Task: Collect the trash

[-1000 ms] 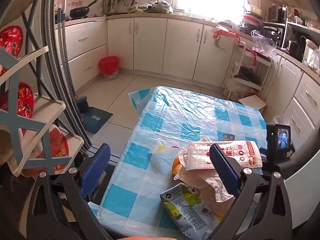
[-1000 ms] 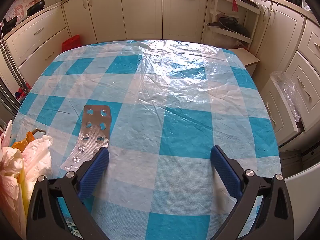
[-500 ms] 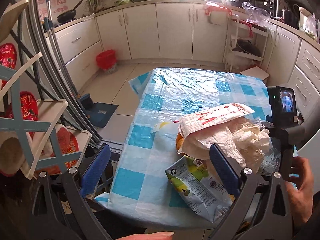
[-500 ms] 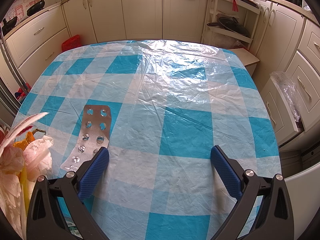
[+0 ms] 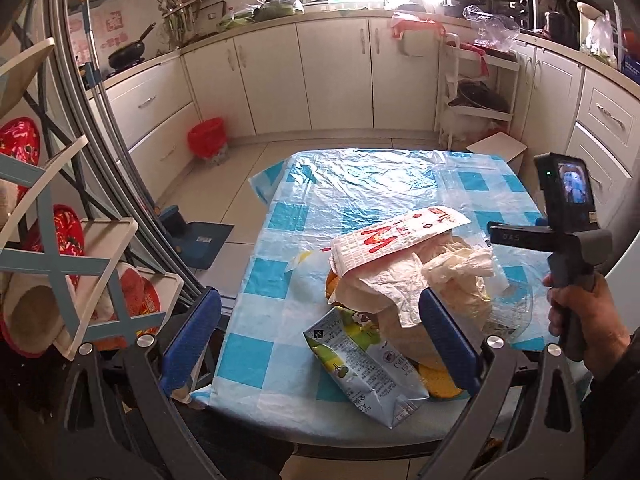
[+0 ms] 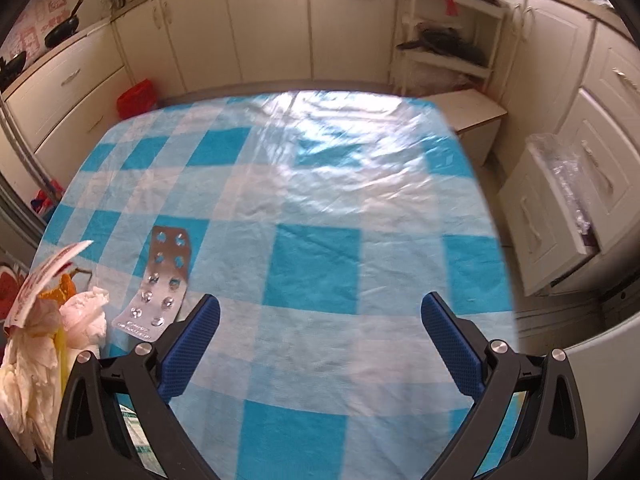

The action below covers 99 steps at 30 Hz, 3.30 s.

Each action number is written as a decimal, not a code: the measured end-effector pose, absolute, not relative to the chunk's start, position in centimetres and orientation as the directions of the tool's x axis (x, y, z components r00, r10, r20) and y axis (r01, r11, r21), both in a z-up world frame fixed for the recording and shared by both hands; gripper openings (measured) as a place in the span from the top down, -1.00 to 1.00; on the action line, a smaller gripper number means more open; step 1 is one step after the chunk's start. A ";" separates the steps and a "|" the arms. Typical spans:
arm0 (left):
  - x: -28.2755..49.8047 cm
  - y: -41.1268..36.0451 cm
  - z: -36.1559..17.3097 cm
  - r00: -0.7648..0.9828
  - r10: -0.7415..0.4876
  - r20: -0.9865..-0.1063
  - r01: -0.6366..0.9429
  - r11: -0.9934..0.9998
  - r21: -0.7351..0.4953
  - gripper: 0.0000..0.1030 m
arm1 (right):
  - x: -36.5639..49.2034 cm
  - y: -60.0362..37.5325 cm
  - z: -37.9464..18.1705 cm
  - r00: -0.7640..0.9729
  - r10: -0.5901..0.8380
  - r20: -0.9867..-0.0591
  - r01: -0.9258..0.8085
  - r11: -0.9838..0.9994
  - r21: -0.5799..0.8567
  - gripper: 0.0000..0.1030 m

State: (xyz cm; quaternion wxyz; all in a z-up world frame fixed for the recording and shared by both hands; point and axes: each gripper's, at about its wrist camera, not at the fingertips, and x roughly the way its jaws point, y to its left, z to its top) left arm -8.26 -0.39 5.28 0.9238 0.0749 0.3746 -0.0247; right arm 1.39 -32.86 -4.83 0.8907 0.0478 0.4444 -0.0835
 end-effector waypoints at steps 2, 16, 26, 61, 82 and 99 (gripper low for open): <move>-8.9 -0.7 5.8 0.722 0.000 -0.692 0.114 0.986 0.119 -0.85 | -1.1 -33.4 -1.6 0.645 -0.139 -0.752 0.197 0.980 -0.012 -0.88; -16.3 -0.6 9.3 0.773 -0.036 -0.633 0.119 0.989 0.088 -0.85 | -21.1 -26.2 7.5 0.830 -0.062 -0.554 0.157 0.980 0.125 -0.88; -20.0 -0.2 11.7 0.803 -0.071 -0.592 0.144 0.986 0.078 -0.84 | -24.6 -23.9 9.9 0.868 -0.058 -0.493 0.139 0.982 0.129 -0.88; -20.8 0.0 11.9 0.794 -0.063 -0.604 0.134 0.988 0.072 -0.85 | -25.5 -22.5 10.3 0.864 -0.031 -0.502 0.102 0.988 0.113 -0.88; -19.4 -0.3 10.5 0.775 -0.058 -0.629 0.130 0.989 0.070 -0.85 | -24.0 -22.8 9.9 0.855 -0.020 -0.518 0.094 0.989 0.118 -0.88; -12.0 -0.4 7.4 0.766 -0.008 -0.643 0.133 0.980 0.147 -0.85 | -18.4 -24.4 6.9 0.819 0.015 -0.574 0.065 0.991 0.119 -0.88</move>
